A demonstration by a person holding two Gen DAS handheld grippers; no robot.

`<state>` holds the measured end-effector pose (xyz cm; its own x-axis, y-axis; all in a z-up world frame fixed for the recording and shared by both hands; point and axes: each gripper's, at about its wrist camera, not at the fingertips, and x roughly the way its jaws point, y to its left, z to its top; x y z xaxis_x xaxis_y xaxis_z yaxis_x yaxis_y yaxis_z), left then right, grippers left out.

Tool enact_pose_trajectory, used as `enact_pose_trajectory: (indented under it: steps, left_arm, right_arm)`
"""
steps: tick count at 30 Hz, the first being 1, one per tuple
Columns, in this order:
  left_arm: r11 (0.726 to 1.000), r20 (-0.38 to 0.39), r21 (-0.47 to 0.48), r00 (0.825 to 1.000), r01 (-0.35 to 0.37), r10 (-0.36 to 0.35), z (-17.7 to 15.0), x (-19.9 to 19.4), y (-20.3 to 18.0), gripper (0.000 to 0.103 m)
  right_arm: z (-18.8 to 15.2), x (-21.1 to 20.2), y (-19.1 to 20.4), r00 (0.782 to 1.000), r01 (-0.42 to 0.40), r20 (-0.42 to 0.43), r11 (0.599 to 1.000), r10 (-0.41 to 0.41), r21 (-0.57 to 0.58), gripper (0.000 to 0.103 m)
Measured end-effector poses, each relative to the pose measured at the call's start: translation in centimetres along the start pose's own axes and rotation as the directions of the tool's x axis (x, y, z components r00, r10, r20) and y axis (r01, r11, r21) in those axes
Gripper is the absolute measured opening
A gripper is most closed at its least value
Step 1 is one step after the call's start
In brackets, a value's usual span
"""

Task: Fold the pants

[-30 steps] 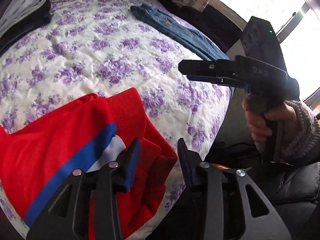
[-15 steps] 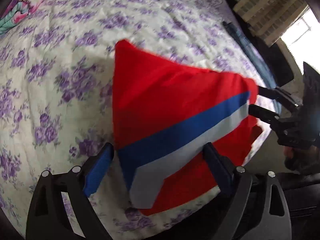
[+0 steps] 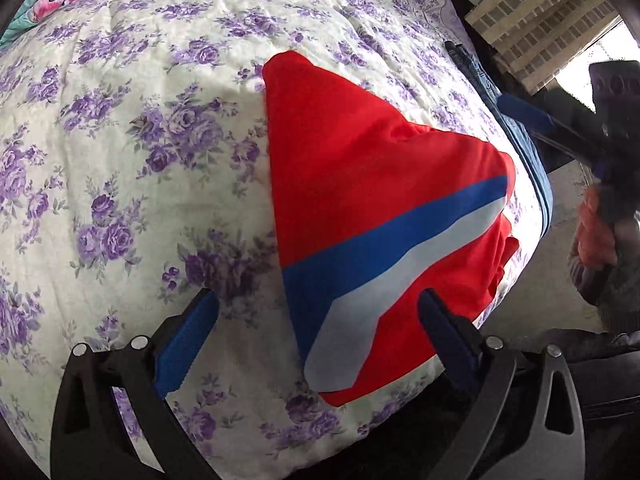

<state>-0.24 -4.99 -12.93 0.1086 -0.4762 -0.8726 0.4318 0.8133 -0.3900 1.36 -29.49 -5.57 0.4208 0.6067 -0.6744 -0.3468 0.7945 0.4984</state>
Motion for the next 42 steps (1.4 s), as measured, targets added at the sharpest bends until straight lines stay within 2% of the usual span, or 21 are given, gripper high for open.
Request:
enact_pose_trajectory:
  steps: [1, 6, 8, 9, 13, 15, 17, 19, 21, 23, 26, 28, 30, 31, 32, 34, 36, 37, 38, 39, 42]
  left_arm:
    - [1.000, -0.010, -0.001, 1.000, -0.002, 0.002, 0.0, 0.2, 0.0, 0.097]
    - [1.000, -0.011, -0.005, 1.000, -0.026, 0.026, -0.3, 0.7, -0.1, 0.098]
    - [0.999, -0.015, -0.018, 0.999, -0.035, 0.035, -0.4, 1.1, 0.0, 0.099]
    - [0.999, -0.016, -0.025, 0.999, -0.038, 0.037, -0.5, 1.3, 0.1, 0.099]
    - [0.998, 0.002, -0.051, 0.999, -0.044, 0.044, -0.7, 1.8, 0.5, 0.099]
    - [0.997, 0.010, -0.064, 0.999, -0.049, 0.050, -0.8, 1.6, 0.5, 0.099]
    - [0.996, 0.011, -0.067, 0.999, -0.051, 0.052, -0.7, 1.3, 0.4, 0.099]
    - [0.996, 0.020, -0.066, 0.998, -0.060, 0.062, -0.8, 0.5, 0.3, 0.098]
    - [0.997, 0.055, -0.070, 0.997, -0.042, 0.046, -0.7, -0.9, 0.1, 0.098]
    - [0.998, 0.099, -0.062, 0.995, -0.008, 0.014, -0.2, -2.1, -0.2, 0.098]
    - [0.999, 0.127, -0.032, 0.992, 0.027, -0.022, 1.6, -2.5, -0.7, 0.098]
    - [1.000, 0.102, -0.021, 0.995, -0.004, 0.006, 2.6, -1.4, -0.8, 0.098]
    - [0.999, 0.050, -0.029, 0.998, -0.022, 0.024, 3.3, 0.5, -0.4, 0.098]
    - [0.999, 0.010, -0.044, 0.999, -0.032, 0.033, 3.4, 1.6, -0.1, 0.098]
    - [0.997, -0.034, -0.078, 0.999, 0.003, -0.006, 3.3, 2.6, 0.7, 0.099]
    - [0.993, -0.024, -0.110, 0.999, 0.038, -0.041, 3.6, 2.4, 1.5, 0.099]
    - [0.995, -0.031, -0.090, 0.999, 0.039, -0.042, 3.6, 2.1, 1.4, 0.098]
    - [0.996, -0.030, -0.077, 0.998, 0.049, -0.051, 3.5, 1.9, 1.1, 0.098]
    - [0.995, -0.028, -0.069, 0.997, 0.075, -0.077, 3.3, 1.8, 0.9, 0.098]
    - [0.992, -0.027, -0.066, 0.993, 0.109, -0.111, 3.1, 1.6, 0.8, 0.098]
    - [0.986, -0.008, -0.066, 0.988, 0.155, -0.156, 2.8, 1.3, 0.6, 0.098]
  right_arm:
    - [0.8, 1.9, 0.3, 0.999, -0.011, -0.037, 1.000, 0.010, -0.020, 0.050]
    - [2.0, 8.9, 2.2, 0.975, 0.003, -0.217, 0.986, -0.040, -0.168, 0.041]
    - [1.9, 10.4, 2.4, 0.960, 0.025, -0.266, 0.975, -0.086, -0.222, 0.029]
    - [1.8, 11.0, 2.3, 0.953, 0.039, -0.283, 0.967, -0.112, -0.251, 0.019]
    - [2.1, 12.8, 1.1, 0.932, 0.082, -0.322, 0.963, -0.165, -0.256, 0.018]
    - [2.1, 13.7, 0.3, 0.926, 0.099, -0.333, 0.966, -0.177, -0.237, 0.025]
    - [2.4, 12.4, 0.0, 0.946, 0.075, -0.300, 0.983, -0.123, -0.165, 0.028]
    - [2.6, 8.9, 0.3, 0.977, 0.041, -0.203, 0.990, -0.068, -0.134, 0.029]
    - [2.1, 4.7, 1.0, 0.992, 0.038, -0.112, 0.984, -0.058, -0.174, 0.031]
    - [0.6, 1.4, 1.9, 0.996, 0.048, -0.067, 0.969, -0.066, -0.240, 0.031]
    - [-3.0, -0.9, 3.1, 0.992, 0.044, -0.099, 0.950, -0.079, -0.310, 0.030]
    - [-5.4, -0.5, 2.7, 0.982, 0.031, -0.172, 0.957, -0.084, -0.288, 0.030]
    - [-7.8, 0.8, 0.9, 0.961, 0.057, -0.255, 0.978, -0.108, -0.200, 0.029]
    - [-9.0, 1.5, -0.3, 0.953, 0.087, -0.277, 0.985, -0.126, -0.150, 0.023]
    - [-10.0, 1.6, -1.5, 0.956, 0.094, -0.270, 0.991, -0.116, -0.094, 0.021]
    - [-10.3, 0.6, -2.5, 0.973, 0.088, -0.216, 0.996, -0.084, 0.011, 0.017]
    - [-10.1, -1.3, -1.5, 0.984, 0.086, -0.157, 0.996, -0.086, -0.005, 0.022]
    - [-9.8, -2.5, -1.2, 0.990, 0.084, -0.113, 0.996, -0.084, -0.007, 0.042]
    - [-9.6, -3.7, -1.3, 0.994, 0.088, -0.067, 0.996, -0.087, 0.015, 0.057]
    - [-9.5, -4.7, -1.7, 0.994, 0.109, -0.023, 0.993, -0.107, 0.049, 0.077]
    - [-9.2, -6.0, -4.7, 0.991, 0.122, 0.031, 0.976, -0.130, 0.183, 0.079]
